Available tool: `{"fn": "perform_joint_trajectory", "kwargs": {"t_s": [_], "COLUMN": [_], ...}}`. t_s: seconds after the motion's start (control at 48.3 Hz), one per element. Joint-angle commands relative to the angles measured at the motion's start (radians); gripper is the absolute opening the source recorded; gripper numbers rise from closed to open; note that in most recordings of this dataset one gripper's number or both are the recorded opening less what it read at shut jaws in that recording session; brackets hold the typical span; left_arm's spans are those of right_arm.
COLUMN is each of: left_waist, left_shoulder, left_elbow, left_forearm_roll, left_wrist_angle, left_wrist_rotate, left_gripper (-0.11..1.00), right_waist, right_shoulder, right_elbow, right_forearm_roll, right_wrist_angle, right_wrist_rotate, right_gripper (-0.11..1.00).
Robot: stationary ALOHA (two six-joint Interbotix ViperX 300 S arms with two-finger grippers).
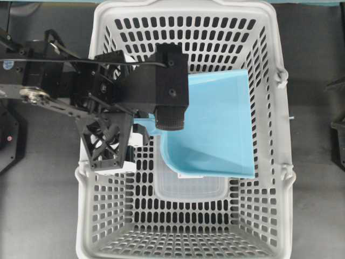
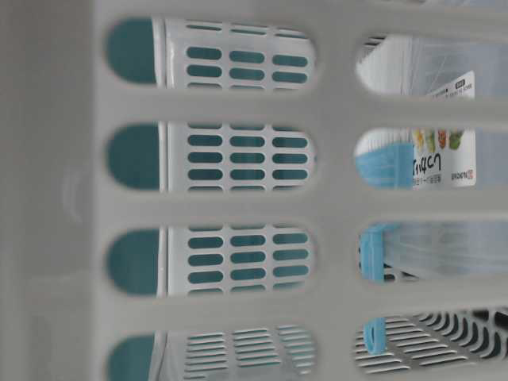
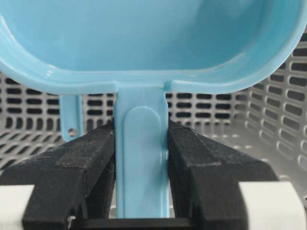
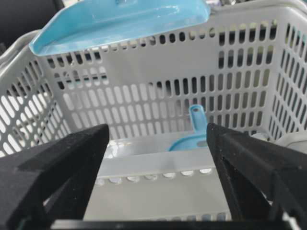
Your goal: Pick up the dustpan from the shopping basket with the left arm.
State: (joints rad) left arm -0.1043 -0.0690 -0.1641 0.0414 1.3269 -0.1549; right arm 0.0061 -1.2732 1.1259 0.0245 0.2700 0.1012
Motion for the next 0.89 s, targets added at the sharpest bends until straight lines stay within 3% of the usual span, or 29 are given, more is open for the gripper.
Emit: {"fn": "perform_joint_trajectory", "kwargs": {"t_s": [0.0,0.87], "left_waist": [0.003,0.009], "left_shoulder": [-0.012,-0.012], "left_elbow": [-0.018,0.003], "left_forearm_roll": [0.005,0.005], "left_wrist_angle": [-0.003,-0.002], "left_wrist_rotate": [0.002,0.003], "left_gripper": [0.28,0.28], "right_waist": [0.002,0.002], "right_shoulder": [0.008,0.008], "right_elbow": [-0.011,-0.008], "right_forearm_roll": [0.005,0.005], "right_wrist_angle": [-0.005,-0.005], "right_wrist_rotate": [0.000,0.000], "right_gripper": [0.78,0.78]}}
